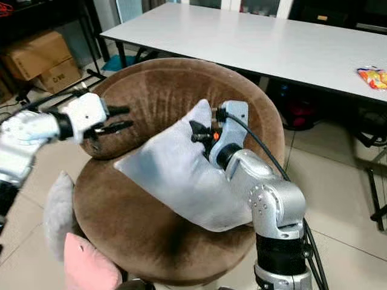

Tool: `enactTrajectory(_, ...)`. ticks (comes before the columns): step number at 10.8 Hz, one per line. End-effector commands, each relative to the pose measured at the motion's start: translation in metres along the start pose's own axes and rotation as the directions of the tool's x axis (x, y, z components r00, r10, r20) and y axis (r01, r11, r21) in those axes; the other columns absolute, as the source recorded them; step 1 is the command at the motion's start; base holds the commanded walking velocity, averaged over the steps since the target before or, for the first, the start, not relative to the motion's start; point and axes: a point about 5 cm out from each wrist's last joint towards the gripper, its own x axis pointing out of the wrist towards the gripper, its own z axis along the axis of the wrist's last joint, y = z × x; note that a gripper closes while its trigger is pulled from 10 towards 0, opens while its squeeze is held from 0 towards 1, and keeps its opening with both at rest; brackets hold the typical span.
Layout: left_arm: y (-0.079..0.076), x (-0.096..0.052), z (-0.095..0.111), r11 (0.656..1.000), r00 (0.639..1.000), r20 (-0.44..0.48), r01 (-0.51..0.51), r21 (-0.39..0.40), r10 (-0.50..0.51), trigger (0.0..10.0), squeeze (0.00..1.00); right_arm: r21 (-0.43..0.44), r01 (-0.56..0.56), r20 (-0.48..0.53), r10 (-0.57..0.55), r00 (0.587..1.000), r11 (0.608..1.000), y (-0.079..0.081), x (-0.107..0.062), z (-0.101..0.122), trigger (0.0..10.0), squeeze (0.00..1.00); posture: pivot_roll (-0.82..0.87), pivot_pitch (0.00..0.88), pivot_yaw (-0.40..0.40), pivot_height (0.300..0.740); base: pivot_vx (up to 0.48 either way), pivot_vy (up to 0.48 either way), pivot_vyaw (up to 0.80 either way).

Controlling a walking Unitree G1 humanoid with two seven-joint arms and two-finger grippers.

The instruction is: Move the pillow to the sofa from floor

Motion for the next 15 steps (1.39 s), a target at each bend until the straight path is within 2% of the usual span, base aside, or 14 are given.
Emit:
enactTrajectory(1,0.001,-0.005,0.001,0.999,1.000,-0.003,0.021,-0.033,-0.021,10.0,1.00,0.006,-0.023,0.037,0.023,0.999,1.000,0.007,-0.002,0.010,10.0,0.00,-0.02,0.000,0.048,0.740,0.000,0.000,0.00)
enactTrajectory(2,-0.004,-0.012,0.005,0.987,0.996,0.006,0.086,-0.135,-0.086,10.0,1.00,0.031,-0.005,0.028,0.004,1.000,1.000,0.007,-0.001,0.008,10.0,0.00,-0.03,0.000,0.049,0.740,0.000,0.000,0.00)
enactTrajectory(3,-0.009,-0.018,0.003,0.976,0.991,-0.019,0.129,-0.178,-0.134,10.0,1.00,0.048,-0.005,0.025,0.004,1.000,0.999,0.008,0.000,0.008,10.0,0.00,-0.02,0.000,0.049,0.740,0.000,0.000,0.00)
enactTrajectory(4,-0.014,-0.021,-0.001,0.969,0.987,-0.039,0.144,-0.203,-0.155,10.0,1.00,0.060,-0.006,0.024,0.004,1.000,0.998,0.009,0.001,0.009,10.0,0.00,-0.02,0.000,0.049,0.740,0.000,0.000,0.00)
enactTrajectory(6,-0.025,-0.020,-0.028,0.968,0.981,-0.133,0.109,-0.228,-0.142,10.0,1.00,0.110,-0.063,0.026,0.061,0.998,0.992,0.020,0.003,0.016,10.0,0.00,-0.02,0.000,0.042,0.740,0.000,0.000,0.00)
enactTrajectory(7,-0.026,-0.018,-0.039,0.969,0.978,-0.172,0.074,-0.237,-0.117,10.0,0.22,0.126,-0.105,0.018,0.103,0.994,0.986,0.026,0.002,0.018,10.0,0.00,-0.03,0.000,0.043,0.740,0.000,0.000,0.00)
enactTrajectory(8,-0.027,-0.015,-0.048,0.967,0.978,-0.186,0.049,-0.250,-0.098,10.0,0.00,0.147,-0.135,0.020,0.134,0.991,0.980,0.030,0.001,0.021,10.0,0.00,-0.03,0.000,0.044,0.740,0.000,0.000,0.00)
enactTrajectory(10,-0.029,-0.001,-0.046,0.948,0.987,-0.115,0.068,-0.310,-0.109,10.0,0.00,0.157,-0.167,0.015,0.166,0.986,0.973,0.034,0.000,0.022,10.0,0.00,-0.03,0.000,0.042,0.740,0.000,0.000,0.00)
enactTrajectory(11,-0.037,0.010,-0.044,0.918,0.984,-0.055,0.136,-0.373,-0.168,10.0,0.00,0.163,-0.173,0.007,0.174,0.985,0.971,0.036,0.000,0.021,10.0,0.00,-0.03,0.000,0.042,0.740,0.000,0.000,0.00)
enactTrajectory(12,-0.043,0.017,-0.039,0.901,0.979,-0.009,0.182,-0.394,-0.201,10.0,0.00,0.165,-0.176,-0.001,0.178,0.984,0.970,0.039,-0.001,0.020,10.0,0.00,-0.04,0.000,0.052,0.740,0.000,0.000,0.00)
enactTrajectory(14,-0.042,0.019,-0.024,0.893,0.981,0.077,0.193,-0.407,-0.178,10.0,0.00,0.175,-0.174,-0.014,0.179,0.984,0.969,0.039,-0.002,0.017,10.0,0.00,-0.05,0.000,0.051,0.740,0.000,0.000,0.00)
enactTrajectory(15,-0.037,0.014,-0.014,0.895,0.980,0.109,0.194,-0.401,-0.164,10.0,0.00,0.173,-0.167,-0.029,0.175,0.984,0.971,0.038,-0.002,0.013,10.0,0.00,-0.04,0.000,0.047,0.740,0.000,0.000,0.00)
